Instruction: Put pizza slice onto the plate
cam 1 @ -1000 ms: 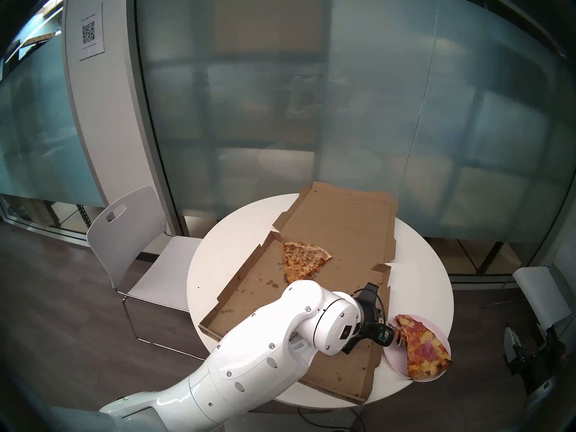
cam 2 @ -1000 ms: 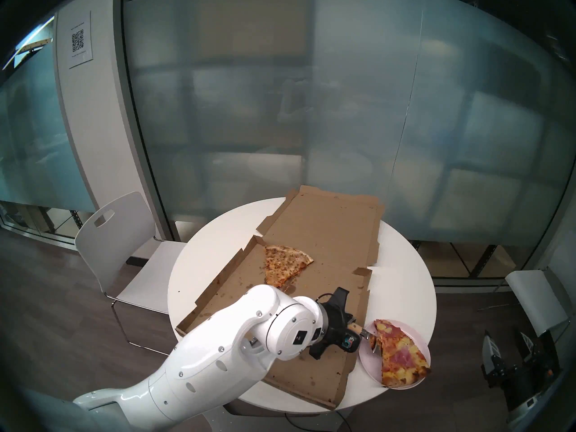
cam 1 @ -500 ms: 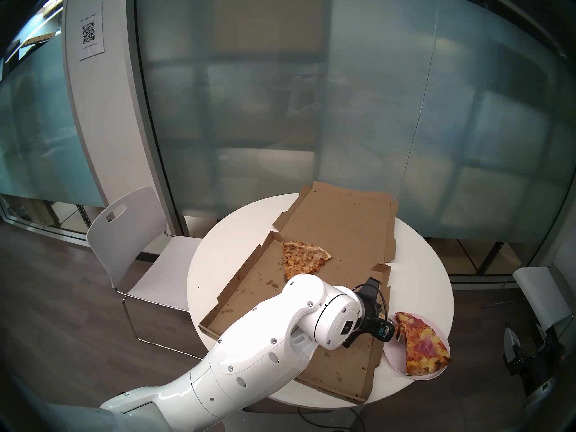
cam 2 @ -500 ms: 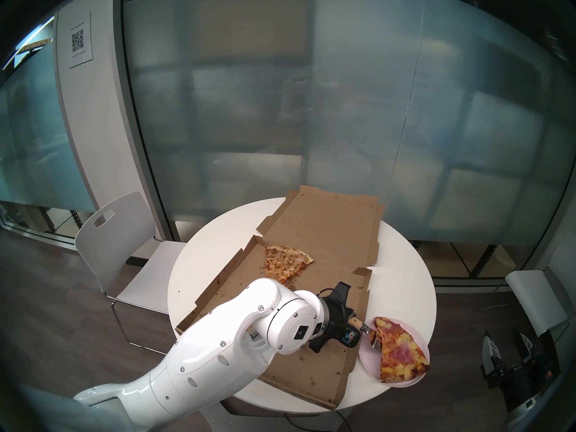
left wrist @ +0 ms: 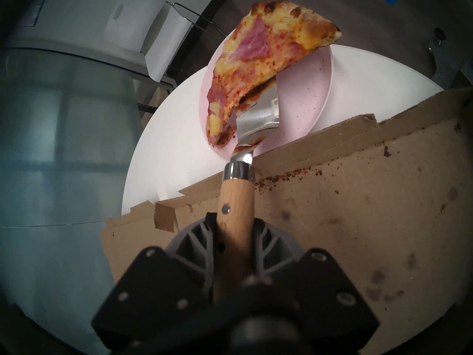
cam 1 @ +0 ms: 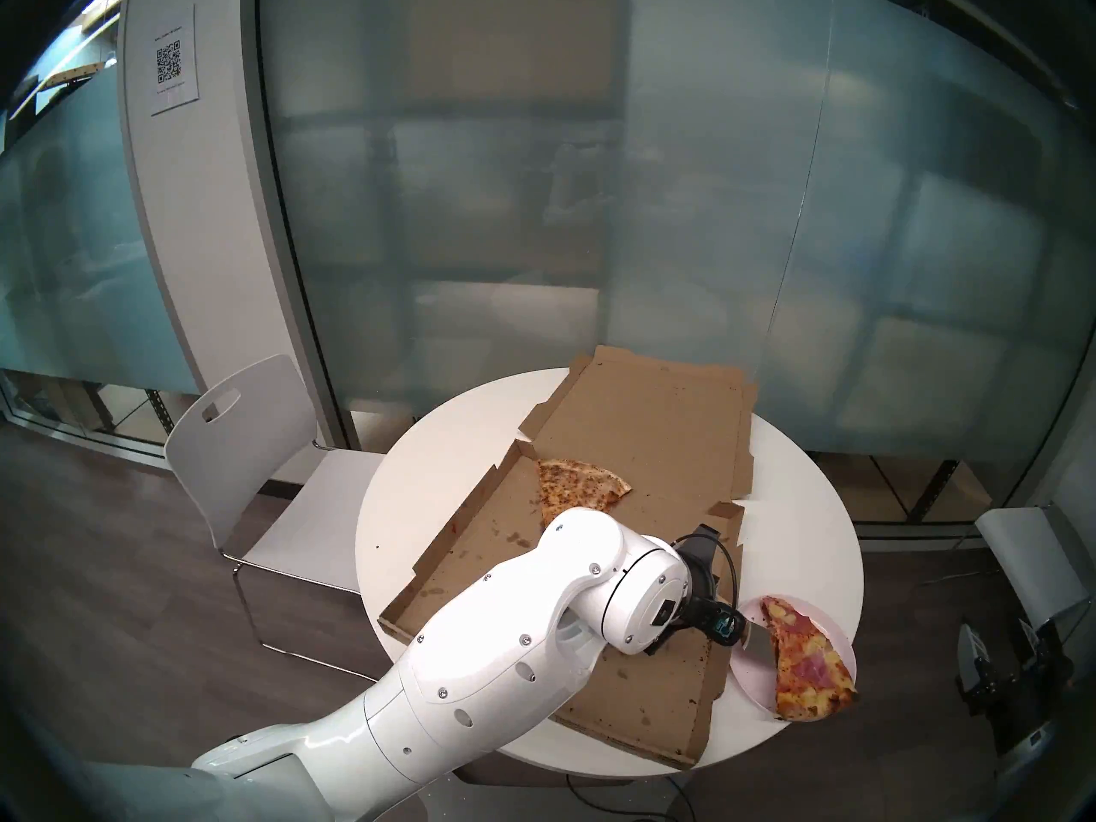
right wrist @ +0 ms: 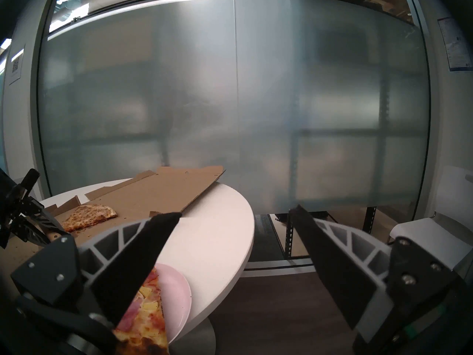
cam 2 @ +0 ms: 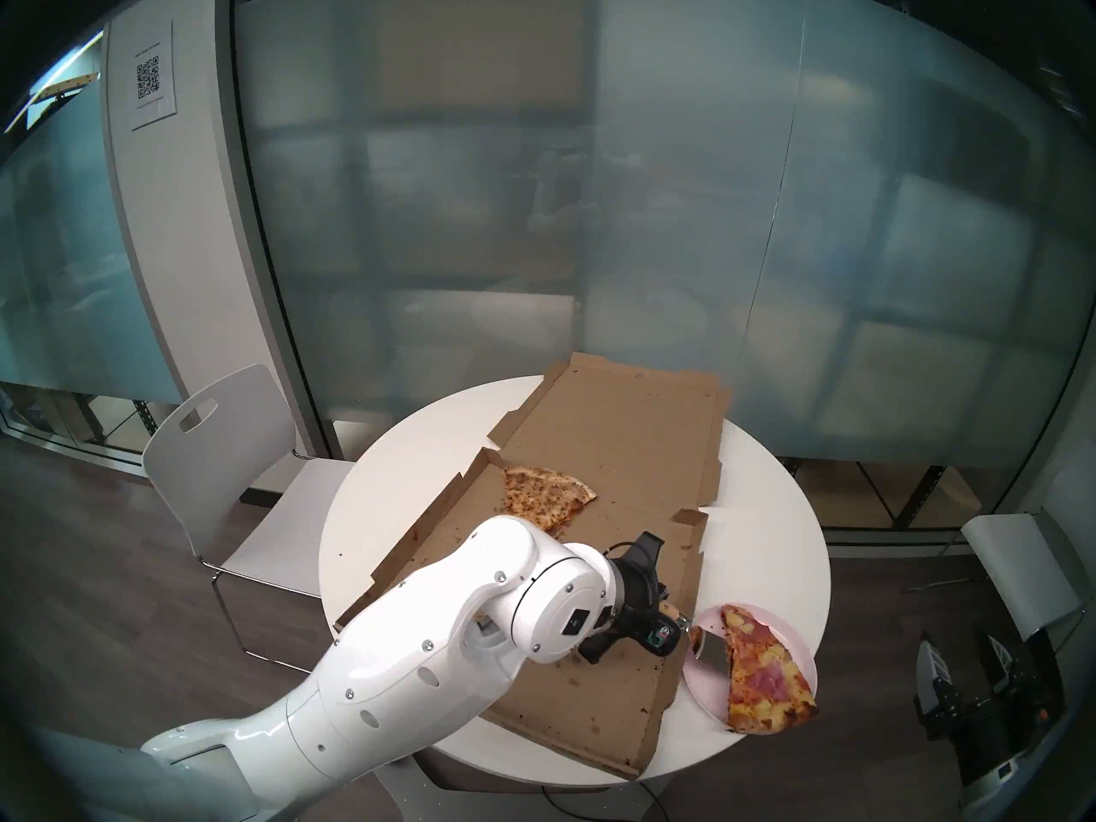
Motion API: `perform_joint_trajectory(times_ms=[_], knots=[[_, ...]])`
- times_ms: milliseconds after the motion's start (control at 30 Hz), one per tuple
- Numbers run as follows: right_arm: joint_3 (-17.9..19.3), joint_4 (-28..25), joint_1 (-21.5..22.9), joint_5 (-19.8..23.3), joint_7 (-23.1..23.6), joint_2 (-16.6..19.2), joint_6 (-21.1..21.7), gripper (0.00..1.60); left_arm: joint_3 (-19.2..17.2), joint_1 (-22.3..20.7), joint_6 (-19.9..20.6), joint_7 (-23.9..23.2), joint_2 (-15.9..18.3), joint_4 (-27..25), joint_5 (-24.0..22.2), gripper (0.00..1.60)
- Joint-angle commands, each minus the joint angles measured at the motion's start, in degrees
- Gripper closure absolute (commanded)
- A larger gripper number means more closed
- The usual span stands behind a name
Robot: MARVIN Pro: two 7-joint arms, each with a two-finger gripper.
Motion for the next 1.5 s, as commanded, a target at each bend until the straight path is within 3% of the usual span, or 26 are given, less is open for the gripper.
perform_joint_trajectory(times_ms=[0, 700, 1200, 1467], knots=[[-0.3, -0.3, 0.2, 0.8, 0.1, 0.3, -0.3, 0.00, -1.0, -1.5, 0.3, -0.7, -0.7, -2.2, 0.0, 1.60], [-1.3, 0.2, 0.9, 0.2, -0.1, 0.9, -0.5, 0.00, -4.6, -1.1, -0.7, -3.7, 2.3, -5.6, -0.8, 1.60], [-1.0, 0.3, 0.8, 0.2, 0.1, 0.7, -0.4, 0.00, -5.8, -0.2, -0.4, -3.3, 4.2, -6.2, -1.2, 1.60], [-0.8, 0.4, 0.8, 0.2, 0.5, 0.9, -0.5, 0.00, -8.3, 0.5, 0.3, -2.7, 6.3, -7.1, -2.1, 1.60]])
